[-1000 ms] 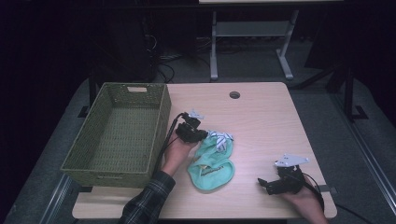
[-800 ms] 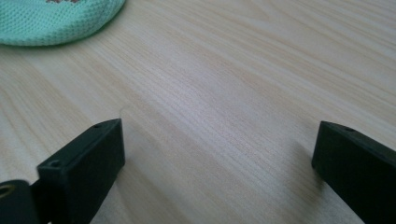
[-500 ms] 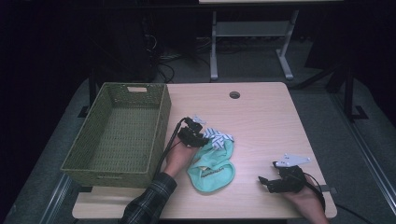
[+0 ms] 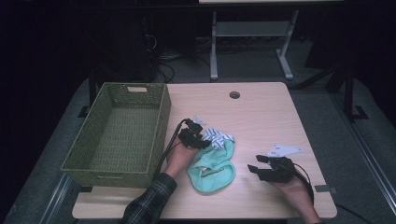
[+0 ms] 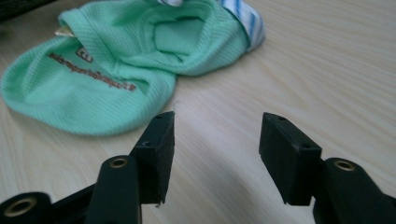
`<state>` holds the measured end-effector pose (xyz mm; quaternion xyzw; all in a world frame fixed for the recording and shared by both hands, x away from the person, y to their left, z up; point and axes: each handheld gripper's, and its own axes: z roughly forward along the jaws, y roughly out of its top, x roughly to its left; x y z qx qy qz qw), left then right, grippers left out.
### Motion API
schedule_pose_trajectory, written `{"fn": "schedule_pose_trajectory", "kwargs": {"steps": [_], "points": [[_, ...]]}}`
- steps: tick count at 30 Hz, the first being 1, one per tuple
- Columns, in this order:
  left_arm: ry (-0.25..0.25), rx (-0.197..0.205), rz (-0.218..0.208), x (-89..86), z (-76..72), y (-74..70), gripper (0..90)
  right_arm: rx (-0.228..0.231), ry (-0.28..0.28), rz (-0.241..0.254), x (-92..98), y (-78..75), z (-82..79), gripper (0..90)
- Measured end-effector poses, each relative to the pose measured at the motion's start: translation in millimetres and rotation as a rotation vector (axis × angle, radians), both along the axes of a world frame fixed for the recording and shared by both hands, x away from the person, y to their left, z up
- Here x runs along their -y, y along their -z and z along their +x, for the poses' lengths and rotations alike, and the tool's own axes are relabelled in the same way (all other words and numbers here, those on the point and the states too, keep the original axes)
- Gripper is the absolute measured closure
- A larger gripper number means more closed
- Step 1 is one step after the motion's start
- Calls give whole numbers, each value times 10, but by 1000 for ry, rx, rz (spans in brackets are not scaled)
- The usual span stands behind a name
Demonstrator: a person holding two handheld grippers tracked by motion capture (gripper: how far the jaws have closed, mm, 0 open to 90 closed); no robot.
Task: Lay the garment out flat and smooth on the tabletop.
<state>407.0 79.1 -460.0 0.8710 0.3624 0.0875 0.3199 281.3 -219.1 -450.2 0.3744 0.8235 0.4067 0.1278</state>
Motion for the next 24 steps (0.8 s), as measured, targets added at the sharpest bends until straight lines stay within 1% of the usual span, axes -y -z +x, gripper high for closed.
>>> {"fn": "schedule_pose_trajectory", "kwargs": {"steps": [4, 6, 8, 9, 10, 11, 14, 15, 16, 20, 22, 24], "points": [[2, 15, 17, 20, -14, 0, 525, -10, -36, 24, -164, -18, 63, 506], [4, 24, 29, 31, -21, 1, 531, -9, -52, 17, -240, -23, 92, 529], [8, 36, 42, 43, -30, 3, 539, -10, -67, 21, -309, -25, 124, 549], [5, 41, 41, 50, -35, 6, 541, -9, -75, 19, -342, -20, 140, 557], [5, 42, 42, 53, -37, 7, 547, -18, -82, 18, -410, -9, 165, 578], [6, 43, 41, 53, -38, 7, 547, -18, -82, 18, -410, -9, 165, 578], [8, 49, 40, 50, -39, 12, 558, -20, -102, 12, -513, 30, 211, 617], [8, 51, 40, 47, -40, 13, 558, -20, -102, 12, -513, 30, 211, 617], [11, 55, 43, 42, -37, 13, 563, -28, -106, 9, -555, 50, 225, 632], [9, 57, 36, 39, -36, 17, 570, -39, -116, -2, -609, 80, 242, 668], [8, 58, 37, 40, -37, 17, 570, -40, -123, -11, -638, 97, 252, 704], [8, 58, 38, 40, -37, 17, 570, -48, -129, -13, -655, 113, 259, 762]]}}
